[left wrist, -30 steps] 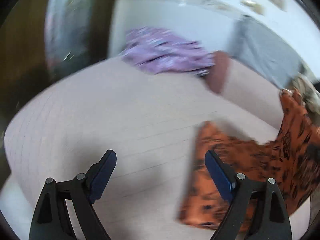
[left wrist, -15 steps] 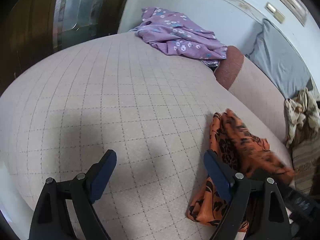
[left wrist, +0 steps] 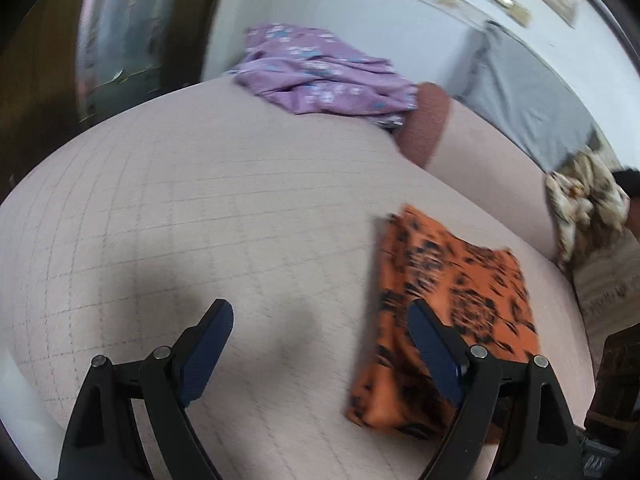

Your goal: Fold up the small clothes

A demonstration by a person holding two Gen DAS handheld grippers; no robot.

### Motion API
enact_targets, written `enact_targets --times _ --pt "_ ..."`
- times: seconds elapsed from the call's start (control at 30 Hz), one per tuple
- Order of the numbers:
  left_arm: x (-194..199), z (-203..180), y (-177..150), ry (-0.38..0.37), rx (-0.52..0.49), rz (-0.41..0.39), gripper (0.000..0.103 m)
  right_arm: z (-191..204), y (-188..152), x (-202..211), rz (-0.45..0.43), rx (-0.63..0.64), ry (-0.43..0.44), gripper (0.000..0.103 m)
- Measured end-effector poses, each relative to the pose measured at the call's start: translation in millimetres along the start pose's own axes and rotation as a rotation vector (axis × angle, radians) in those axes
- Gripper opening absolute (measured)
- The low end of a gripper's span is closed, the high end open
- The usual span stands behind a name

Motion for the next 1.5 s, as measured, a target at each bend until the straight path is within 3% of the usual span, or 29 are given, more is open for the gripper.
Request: enact_targets --times 0.17,0.23,0.33,0.4,0.43,0.57,0.63,0.7,0.8,0.93,1.0,1.1,1.2,1.23,1.27,1.37,1.5 --pt "14 -48 -28 -0.077 -0.12 0.03 0.088 -27 -23 52 -0.085 -0.078 -0.018 0.077" --pt "-3 -53 -39 0.073 -0.212 0.032 0.088 -40 -33 66 -0.105 -0.12 -0.013 0.077" --pt "-43 -6 -56 0.291 -0.143 0.164 0.079 -53 -37 72 -0.119 -0.148 -0.001 0.077" --pt "-41 6 -57 0.229 -0.05 0.169 0.08 -56 -42 79 -0.136 -0.154 0.005 0.077" --pt "-34 5 -54 0.236 -0.052 0.155 0.08 -58 -45 83 -0.143 -0.155 0.007 0.077" --pt "-7 -25 -39 0.273 -0.19 0.018 0.08 -70 -49 89 -0.16 -0.19 0.032 0.077" --pt "6 -47 -30 0.247 -0.236 -0.054 0.08 -75 -47 93 -0.175 -0.214 0.045 0.077" --pt "10 -63 -27 0.201 -0.258 -0.071 0.08 -80 -44 97 -0.191 -0.24 0.05 0.077" --pt "3 -89 -29 0.121 -0.304 -0.065 0.08 -96 -43 105 -0.207 -0.284 0.02 0.078" --pt "-29 -107 -36 0.087 -0.35 -0.012 0.08 -123 -49 110 -0.199 -0.366 -0.011 0.078" --pt "-44 -104 -43 0.106 -0.365 0.009 0.08 -136 -47 107 -0.186 -0.396 -0.014 0.079" --pt "-76 -76 -55 0.207 -0.353 0.1 0.081 -148 -39 93 -0.158 -0.425 -0.01 0.079" --pt "-86 -58 -59 0.172 -0.288 0.128 0.087 -154 -30 66 -0.118 -0.443 0.029 0.079" --pt "-88 -57 -59 0.169 -0.284 0.137 0.087 -154 -31 50 -0.068 -0.449 0.051 0.074" --pt "-88 -58 -58 0.17 -0.29 0.132 0.087 -153 -31 40 -0.032 -0.425 0.037 0.053" --pt "-89 -58 -58 0.164 -0.3 0.118 0.088 -133 -14 35 0.036 -0.246 -0.1 0.044" --pt "-89 -55 -59 0.15 -0.266 0.13 0.089 -115 -8 39 0.079 -0.075 -0.248 0.045"
Point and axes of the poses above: each gripper's, at about its wrist camera, not at the fingertips, and x roughly against the way its jaws point, z to its left, y to its top, the point moved 8 cm from there along -x, roughly the way its jaws point, and after that the axes turned 15 degrees about x, right-handed, at the moved point
